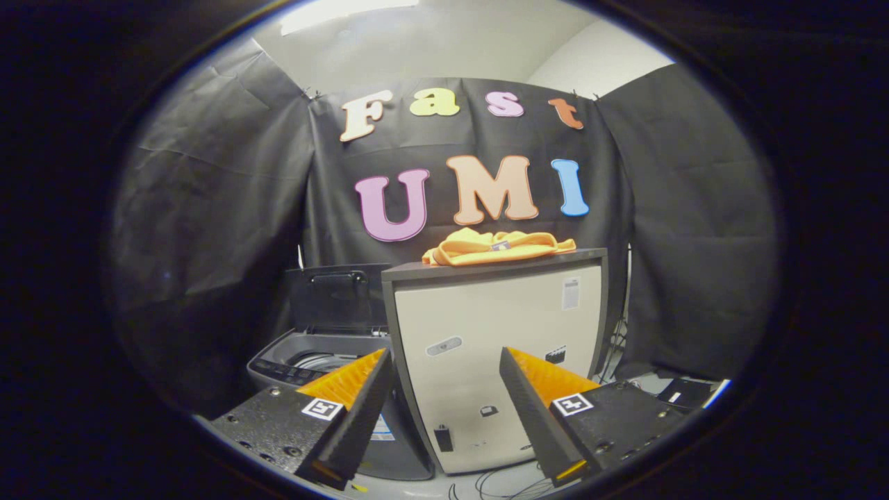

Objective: Put the clothes into the washing machine and then close the washing machine lid.

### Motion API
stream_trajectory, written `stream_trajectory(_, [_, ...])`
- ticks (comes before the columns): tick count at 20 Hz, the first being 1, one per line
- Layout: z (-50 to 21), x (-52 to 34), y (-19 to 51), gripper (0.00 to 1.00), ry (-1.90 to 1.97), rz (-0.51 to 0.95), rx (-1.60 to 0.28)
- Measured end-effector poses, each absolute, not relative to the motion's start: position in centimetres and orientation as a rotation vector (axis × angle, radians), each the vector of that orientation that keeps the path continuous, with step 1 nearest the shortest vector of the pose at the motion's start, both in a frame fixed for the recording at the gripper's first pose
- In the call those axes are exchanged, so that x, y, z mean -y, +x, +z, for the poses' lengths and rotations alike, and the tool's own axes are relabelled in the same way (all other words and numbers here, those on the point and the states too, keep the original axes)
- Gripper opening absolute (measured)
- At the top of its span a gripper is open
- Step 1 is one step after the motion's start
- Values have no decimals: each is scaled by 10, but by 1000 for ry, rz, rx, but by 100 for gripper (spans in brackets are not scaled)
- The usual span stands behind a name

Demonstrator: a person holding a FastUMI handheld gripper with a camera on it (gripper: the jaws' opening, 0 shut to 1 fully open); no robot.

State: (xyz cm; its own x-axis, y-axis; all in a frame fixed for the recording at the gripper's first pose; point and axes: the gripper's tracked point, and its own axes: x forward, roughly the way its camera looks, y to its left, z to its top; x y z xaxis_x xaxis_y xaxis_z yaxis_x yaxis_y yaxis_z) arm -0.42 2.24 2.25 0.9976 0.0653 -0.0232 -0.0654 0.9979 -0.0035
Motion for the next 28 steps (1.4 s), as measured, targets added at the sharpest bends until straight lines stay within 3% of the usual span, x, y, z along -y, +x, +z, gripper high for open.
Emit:
stream_trajectory(13, [86, -22, 35, 94, -9, 68, -20])
stream_trajectory(28, [180, -14, 207, 97, -191, 47, -137])
